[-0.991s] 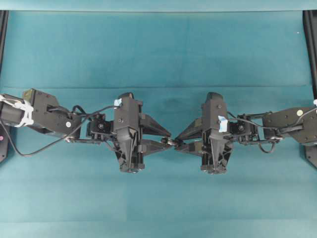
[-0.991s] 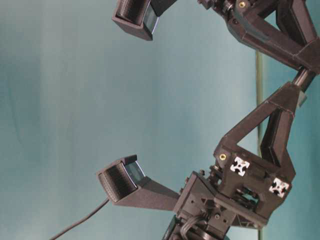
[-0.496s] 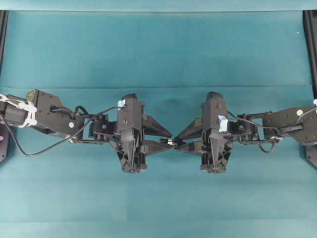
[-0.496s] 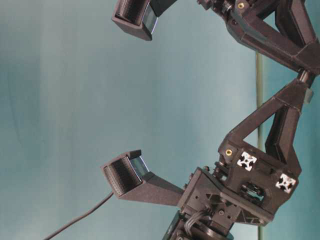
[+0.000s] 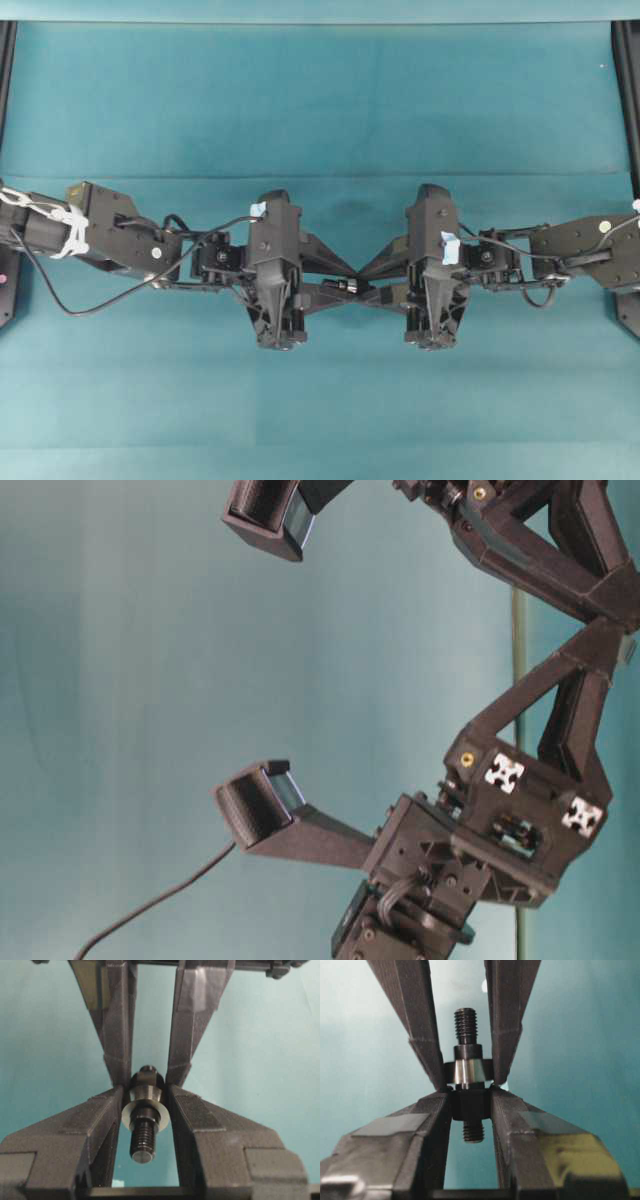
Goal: Insert the washer onto the shaft with both hands.
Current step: 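Open the left gripper and pull it back from the shaft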
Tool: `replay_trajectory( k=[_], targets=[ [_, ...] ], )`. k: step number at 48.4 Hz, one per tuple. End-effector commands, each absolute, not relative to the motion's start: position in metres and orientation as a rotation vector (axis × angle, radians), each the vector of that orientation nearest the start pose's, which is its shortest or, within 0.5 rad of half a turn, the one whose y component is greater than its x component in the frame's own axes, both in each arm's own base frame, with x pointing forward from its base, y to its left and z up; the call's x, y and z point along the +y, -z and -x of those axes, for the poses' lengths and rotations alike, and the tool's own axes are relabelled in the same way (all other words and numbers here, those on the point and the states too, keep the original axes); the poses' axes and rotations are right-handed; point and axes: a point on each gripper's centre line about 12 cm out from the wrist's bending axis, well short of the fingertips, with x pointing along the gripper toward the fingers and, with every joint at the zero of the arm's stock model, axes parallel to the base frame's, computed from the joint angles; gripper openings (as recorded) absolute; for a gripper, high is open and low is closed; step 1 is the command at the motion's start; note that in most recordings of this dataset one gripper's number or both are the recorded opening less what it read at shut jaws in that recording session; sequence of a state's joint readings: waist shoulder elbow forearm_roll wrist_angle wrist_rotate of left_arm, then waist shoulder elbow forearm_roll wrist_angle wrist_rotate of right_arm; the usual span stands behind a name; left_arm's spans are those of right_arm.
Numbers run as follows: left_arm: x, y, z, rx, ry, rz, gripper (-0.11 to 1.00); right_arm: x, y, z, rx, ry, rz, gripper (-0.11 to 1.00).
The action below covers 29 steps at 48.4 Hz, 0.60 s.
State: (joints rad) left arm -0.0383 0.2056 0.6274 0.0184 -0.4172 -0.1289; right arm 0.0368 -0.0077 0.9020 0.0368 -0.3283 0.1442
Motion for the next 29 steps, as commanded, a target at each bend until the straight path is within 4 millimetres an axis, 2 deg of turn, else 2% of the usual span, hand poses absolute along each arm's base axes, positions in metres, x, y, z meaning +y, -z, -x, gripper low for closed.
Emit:
replay_trajectory(
  k=[1, 15, 29],
  targets=[
    [-0.0237, -0.1481, -0.4347, 0.388, 0.039, 0.1, 0.36, 0.0071, -0.1382, -0.3496, 0.53, 0.039, -0.174, 0.0],
    [-0.0234, -0.1414, -0.432, 0.452, 0.033, 0.1, 0.36, 0.0071, -0.1378, -0.3492, 0.532, 0.039, -0.174, 0.0],
    [-0.0207, -0.1451, -0.4323, 0.455, 0.026, 0.104, 0.36, 0.0065, -0.1373, -0.3489, 0.536, 0.041, -0.175, 0.0]
  ],
)
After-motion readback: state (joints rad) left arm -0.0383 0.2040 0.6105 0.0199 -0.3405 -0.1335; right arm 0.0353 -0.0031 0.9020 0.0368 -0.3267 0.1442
